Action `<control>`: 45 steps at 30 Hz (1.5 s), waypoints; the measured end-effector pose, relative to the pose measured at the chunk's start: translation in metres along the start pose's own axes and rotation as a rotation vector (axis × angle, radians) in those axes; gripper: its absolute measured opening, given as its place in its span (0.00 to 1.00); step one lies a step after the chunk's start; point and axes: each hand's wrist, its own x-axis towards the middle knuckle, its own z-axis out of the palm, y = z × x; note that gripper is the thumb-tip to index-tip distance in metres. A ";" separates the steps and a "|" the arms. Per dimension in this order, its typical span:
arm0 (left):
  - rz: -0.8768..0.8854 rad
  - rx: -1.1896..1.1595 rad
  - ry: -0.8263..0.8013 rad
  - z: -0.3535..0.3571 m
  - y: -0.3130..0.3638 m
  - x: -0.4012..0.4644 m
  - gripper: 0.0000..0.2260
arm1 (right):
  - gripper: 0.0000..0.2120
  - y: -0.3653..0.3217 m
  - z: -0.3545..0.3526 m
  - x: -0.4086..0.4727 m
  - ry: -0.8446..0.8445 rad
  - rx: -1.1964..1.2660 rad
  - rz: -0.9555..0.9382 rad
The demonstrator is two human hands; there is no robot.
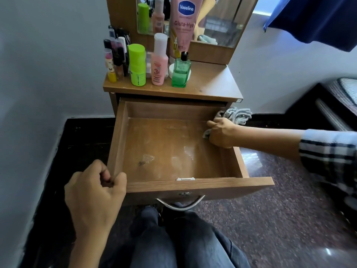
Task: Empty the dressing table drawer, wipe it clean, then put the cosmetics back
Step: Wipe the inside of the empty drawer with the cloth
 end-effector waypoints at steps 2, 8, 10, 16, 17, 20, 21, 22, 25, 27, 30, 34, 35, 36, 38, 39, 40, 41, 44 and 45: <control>0.008 0.000 0.002 0.000 -0.001 0.000 0.10 | 0.18 -0.004 -0.001 -0.009 -0.042 0.139 -0.089; 0.009 0.003 0.007 0.001 -0.001 0.000 0.12 | 0.16 -0.014 -0.012 -0.031 -0.152 -0.009 -0.080; 0.014 0.001 0.010 0.001 -0.002 0.000 0.10 | 0.14 -0.004 -0.020 -0.021 -0.150 -0.009 0.079; 0.025 0.012 -0.010 0.004 -0.007 0.001 0.11 | 0.16 0.017 -0.023 0.014 -0.191 0.081 0.427; 0.014 0.016 -0.014 0.004 -0.007 0.001 0.11 | 0.16 0.017 -0.028 0.017 -0.144 0.115 0.473; -0.006 0.037 -0.028 0.004 -0.006 0.000 0.09 | 0.14 0.010 -0.015 0.024 -0.141 0.210 0.513; -0.005 0.040 -0.028 0.004 -0.005 0.000 0.09 | 0.14 0.007 -0.010 0.021 -0.063 0.230 0.541; -0.004 0.039 -0.028 0.003 -0.004 0.000 0.09 | 0.17 0.004 -0.005 0.018 0.003 0.223 0.561; -0.005 0.028 -0.029 0.003 -0.005 0.000 0.11 | 0.16 -0.007 0.001 0.011 -0.079 0.267 0.408; 0.006 0.018 -0.028 0.004 -0.006 0.000 0.11 | 0.13 -0.009 -0.005 -0.003 -0.070 0.337 0.308; 0.017 0.005 -0.028 0.004 -0.007 0.001 0.10 | 0.11 -0.014 -0.008 -0.027 -0.076 0.239 0.087; -0.008 0.009 -0.034 0.005 -0.009 0.000 0.13 | 0.14 -0.018 -0.013 -0.046 -0.152 0.141 -0.092; -0.006 0.014 -0.026 0.005 -0.008 0.000 0.13 | 0.15 -0.014 -0.015 -0.047 -0.152 0.139 -0.103; 0.000 0.016 -0.019 0.005 -0.007 0.000 0.13 | 0.15 -0.010 -0.018 -0.047 -0.168 0.154 -0.096; 0.009 0.019 -0.009 0.004 -0.005 0.000 0.11 | 0.15 0.001 -0.027 -0.045 -0.173 0.237 -0.045; 0.010 0.018 -0.007 0.004 -0.005 0.000 0.11 | 0.14 0.007 -0.029 -0.041 -0.153 0.298 0.004; 0.013 0.015 -0.004 0.004 -0.004 0.000 0.11 | 0.13 0.012 -0.030 -0.036 -0.137 0.336 0.060; 0.020 0.014 0.002 0.005 -0.005 0.000 0.11 | 0.11 0.016 -0.030 -0.029 -0.120 0.333 0.115; 0.040 0.015 0.005 0.005 -0.006 0.001 0.10 | 0.10 0.008 -0.025 -0.012 -0.103 0.178 0.200; 0.043 0.012 0.002 0.005 -0.007 0.001 0.11 | 0.12 -0.001 -0.021 -0.008 -0.090 0.129 0.189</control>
